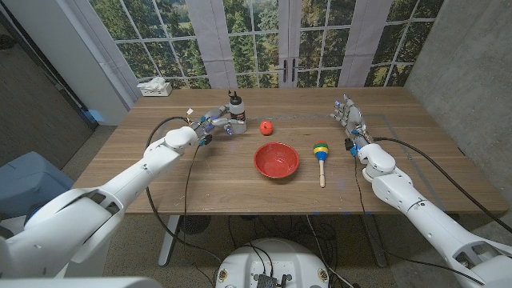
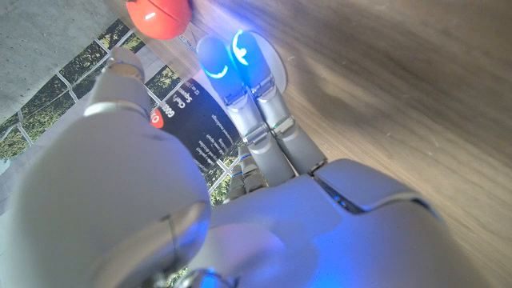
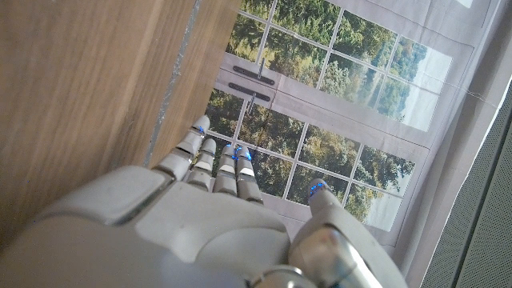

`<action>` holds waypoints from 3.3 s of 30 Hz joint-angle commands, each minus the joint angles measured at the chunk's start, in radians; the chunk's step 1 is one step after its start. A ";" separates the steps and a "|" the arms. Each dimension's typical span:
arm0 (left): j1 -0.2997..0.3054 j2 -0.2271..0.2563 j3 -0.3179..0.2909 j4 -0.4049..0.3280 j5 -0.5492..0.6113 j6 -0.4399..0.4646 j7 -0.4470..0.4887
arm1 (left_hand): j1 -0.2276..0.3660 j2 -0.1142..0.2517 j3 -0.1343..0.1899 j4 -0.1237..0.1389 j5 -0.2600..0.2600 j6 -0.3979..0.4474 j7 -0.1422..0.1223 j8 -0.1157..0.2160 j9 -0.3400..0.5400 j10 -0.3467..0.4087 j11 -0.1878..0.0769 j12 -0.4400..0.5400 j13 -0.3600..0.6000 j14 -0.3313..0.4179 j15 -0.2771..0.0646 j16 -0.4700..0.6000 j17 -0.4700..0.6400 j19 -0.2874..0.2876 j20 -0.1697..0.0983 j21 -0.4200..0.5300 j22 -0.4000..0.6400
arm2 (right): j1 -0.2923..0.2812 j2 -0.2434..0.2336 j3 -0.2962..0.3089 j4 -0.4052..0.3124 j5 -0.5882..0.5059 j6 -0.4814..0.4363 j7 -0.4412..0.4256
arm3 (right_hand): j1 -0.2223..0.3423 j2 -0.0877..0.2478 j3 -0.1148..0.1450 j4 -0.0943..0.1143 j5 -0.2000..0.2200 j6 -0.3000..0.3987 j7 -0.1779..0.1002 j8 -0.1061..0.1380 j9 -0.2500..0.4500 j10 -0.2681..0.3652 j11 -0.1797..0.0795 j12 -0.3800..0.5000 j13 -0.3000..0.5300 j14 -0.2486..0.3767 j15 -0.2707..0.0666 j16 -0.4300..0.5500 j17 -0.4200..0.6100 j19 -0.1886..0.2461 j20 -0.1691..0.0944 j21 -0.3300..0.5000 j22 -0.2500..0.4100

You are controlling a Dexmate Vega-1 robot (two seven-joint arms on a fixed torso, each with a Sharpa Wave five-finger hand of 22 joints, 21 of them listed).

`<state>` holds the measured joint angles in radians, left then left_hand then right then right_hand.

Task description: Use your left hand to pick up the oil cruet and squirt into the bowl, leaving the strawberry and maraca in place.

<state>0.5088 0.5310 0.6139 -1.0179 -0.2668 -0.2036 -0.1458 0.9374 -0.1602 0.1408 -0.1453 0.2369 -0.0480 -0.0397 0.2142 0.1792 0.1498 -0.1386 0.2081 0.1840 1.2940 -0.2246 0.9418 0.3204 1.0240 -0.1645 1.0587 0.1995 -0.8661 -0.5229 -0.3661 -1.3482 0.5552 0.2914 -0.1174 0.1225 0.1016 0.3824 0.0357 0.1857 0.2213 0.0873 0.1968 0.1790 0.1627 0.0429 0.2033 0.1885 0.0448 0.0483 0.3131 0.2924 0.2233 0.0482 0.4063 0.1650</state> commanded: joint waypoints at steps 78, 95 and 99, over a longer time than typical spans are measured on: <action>0.177 0.117 -0.097 -0.349 -0.053 0.104 0.152 | 0.075 0.331 0.322 0.006 -0.026 0.656 -0.011 0.169 0.055 0.650 -0.015 0.022 0.012 0.099 0.002 -0.031 -0.012 -0.080 -0.039 0.157 0.024 | -0.062 -0.015 0.015 -0.075 -0.016 -0.002 -0.048 | -0.004 0.008 -0.007 -0.028 0.002 0.017 0.012 -0.003 0.002 0.021 0.008 -0.001 0.004 0.006 0.005 -0.017 -0.009 0.016 0.003 -0.037 0.007; 0.248 0.172 -0.127 -0.471 -0.056 0.128 0.171 | 0.061 0.330 0.341 0.006 -0.027 0.669 -0.008 0.176 0.060 0.665 -0.015 0.011 0.013 0.100 0.002 -0.028 -0.016 -0.083 -0.039 0.168 0.019 | -0.082 -0.013 0.019 -0.090 -0.024 0.018 -0.060 | -0.005 0.012 -0.008 -0.031 0.002 0.018 0.010 -0.004 0.002 0.022 0.009 -0.002 0.004 0.007 0.002 -0.019 -0.009 0.019 0.003 -0.045 0.007; 0.261 0.183 -0.130 -0.498 -0.055 0.133 0.170 | 0.058 0.330 0.346 0.006 -0.027 0.673 -0.009 0.178 0.061 0.668 -0.015 0.008 0.013 0.101 0.002 -0.027 -0.017 -0.083 -0.039 0.170 0.018 | -0.092 -0.017 0.022 -0.098 -0.023 0.023 -0.058 | -0.006 0.012 -0.008 -0.031 0.002 0.018 0.010 -0.004 0.002 0.021 0.008 -0.003 0.004 0.006 0.002 -0.020 -0.009 0.019 0.002 -0.046 0.007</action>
<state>0.7227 0.6773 0.5017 -1.4307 -0.3221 -0.0841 0.0165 1.0228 0.1309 0.3733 -0.2445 0.2106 0.6133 -0.0487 0.3821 0.2351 0.7347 -0.0790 0.2204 0.1937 1.3886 -0.2230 0.9065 0.3015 0.9451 -0.1322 1.2214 0.2183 -0.9381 -0.5362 -0.3504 -1.4275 0.5343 0.3030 -0.1701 0.1146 0.1095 0.3714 0.0109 0.1857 0.2302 0.0963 0.1967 0.1790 0.1787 0.0482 0.2040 0.1885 0.0448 0.0483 0.2979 0.2833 0.2373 0.0482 0.3622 0.1701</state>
